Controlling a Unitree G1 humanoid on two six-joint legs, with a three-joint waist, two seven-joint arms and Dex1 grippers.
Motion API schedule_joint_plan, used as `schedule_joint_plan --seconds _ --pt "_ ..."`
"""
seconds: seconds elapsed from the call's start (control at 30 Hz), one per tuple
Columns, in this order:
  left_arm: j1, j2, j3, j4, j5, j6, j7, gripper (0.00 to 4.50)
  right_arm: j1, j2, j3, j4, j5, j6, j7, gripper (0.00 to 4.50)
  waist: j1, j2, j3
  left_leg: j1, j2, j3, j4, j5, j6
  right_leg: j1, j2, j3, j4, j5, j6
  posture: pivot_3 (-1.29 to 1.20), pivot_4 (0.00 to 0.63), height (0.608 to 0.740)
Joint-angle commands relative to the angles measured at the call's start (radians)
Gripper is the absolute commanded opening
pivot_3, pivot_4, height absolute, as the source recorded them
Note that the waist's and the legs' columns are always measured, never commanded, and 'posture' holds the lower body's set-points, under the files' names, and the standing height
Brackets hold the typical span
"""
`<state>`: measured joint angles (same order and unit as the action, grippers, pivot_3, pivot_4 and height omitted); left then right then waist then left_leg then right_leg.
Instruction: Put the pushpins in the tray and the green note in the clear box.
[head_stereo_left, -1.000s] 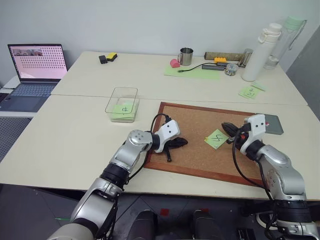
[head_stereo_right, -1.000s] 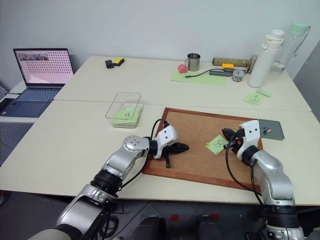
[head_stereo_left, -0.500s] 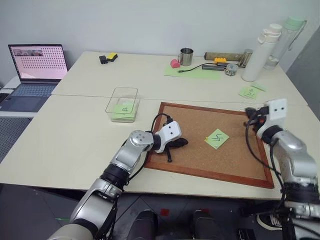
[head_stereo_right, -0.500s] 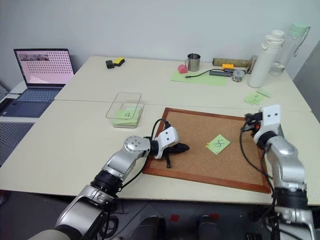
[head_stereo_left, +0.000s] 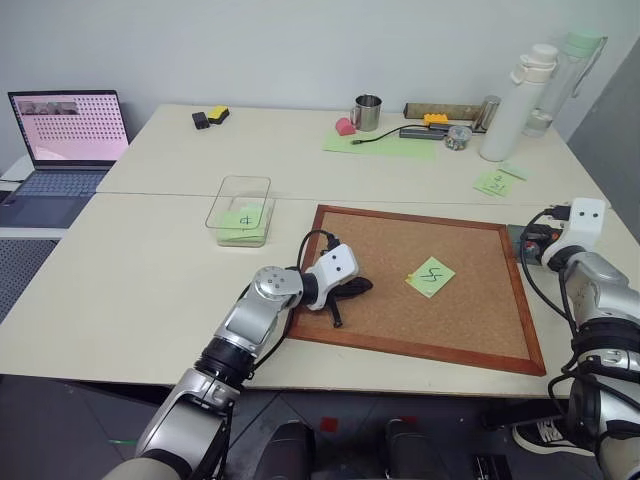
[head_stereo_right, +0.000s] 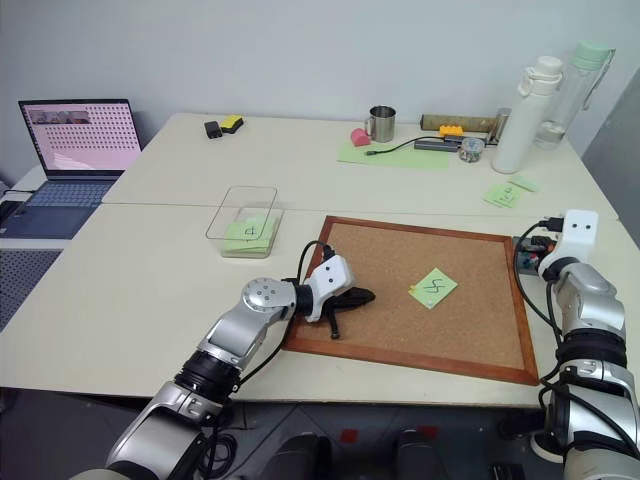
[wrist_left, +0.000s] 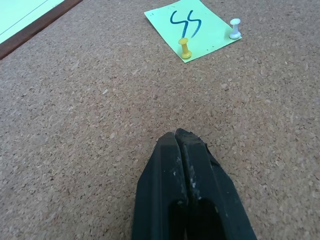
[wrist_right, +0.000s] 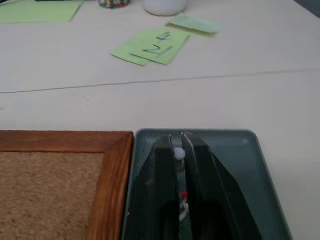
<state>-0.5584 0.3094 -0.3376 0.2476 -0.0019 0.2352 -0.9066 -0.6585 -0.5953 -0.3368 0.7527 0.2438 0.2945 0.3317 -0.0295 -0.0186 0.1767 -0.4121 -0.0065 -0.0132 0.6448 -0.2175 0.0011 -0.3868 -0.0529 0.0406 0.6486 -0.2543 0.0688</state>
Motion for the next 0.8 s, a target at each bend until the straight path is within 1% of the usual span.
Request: schedule_joint_plan --seconds 0.03,0.1,0.33,0.67,0.8 --pt "0.025 0.016 -0.014 0.006 0.016 0.033 -0.003 0.0 -0.029 -0.023 -0.025 -0.007 0.016 -0.03 0.017 1.3 -0.002 0.0 0.0 0.0 0.0 0.0 0.0 0.0 0.0 0.0 0.0 0.0 0.0 0.0 0.0 0.0 0.15 0.74" --pt "0.024 0.016 -0.014 0.005 0.016 0.035 -0.001 0.0 -0.025 -0.024 -0.027 -0.017 0.023 -0.031 0.025 1.71 -0.002 0.0 0.0 0.0 0.0 0.0 0.0 0.0 0.0 0.0 0.0 0.0 0.0 0.0 0.0 0.0 0.15 0.74" --pt "0.01 0.009 -0.016 0.02 0.018 0.03 -0.001 0.0 0.016 -0.036 -0.028 -0.096 0.045 -0.017 0.077 1.71 -0.002 0.0 0.0 0.0 0.0 0.0 0.0 0.0 0.0 0.0 0.0 0.0 0.0 0.0 0.0 0.0 0.15 0.74" --pt "-0.019 -0.009 -0.022 0.058 0.019 0.013 -0.005 0.0 0.049 -0.043 -0.038 -0.143 0.068 0.033 0.091 1.71 0.0 0.0 0.0 0.0 0.0 0.0 0.0 0.0 0.0 0.0 0.0 0.0 0.0 0.0 0.0 0.0 0.15 0.74" --pt "-0.027 -0.012 -0.021 0.072 0.02 0.006 -0.006 0.0 0.06 -0.047 -0.022 -0.163 0.048 0.011 0.094 1.71 0.0 0.0 0.0 0.0 0.0 0.0 0.0 0.0 0.0 0.0 0.0 0.0 0.0 0.0 0.0 0.0 0.15 0.74"
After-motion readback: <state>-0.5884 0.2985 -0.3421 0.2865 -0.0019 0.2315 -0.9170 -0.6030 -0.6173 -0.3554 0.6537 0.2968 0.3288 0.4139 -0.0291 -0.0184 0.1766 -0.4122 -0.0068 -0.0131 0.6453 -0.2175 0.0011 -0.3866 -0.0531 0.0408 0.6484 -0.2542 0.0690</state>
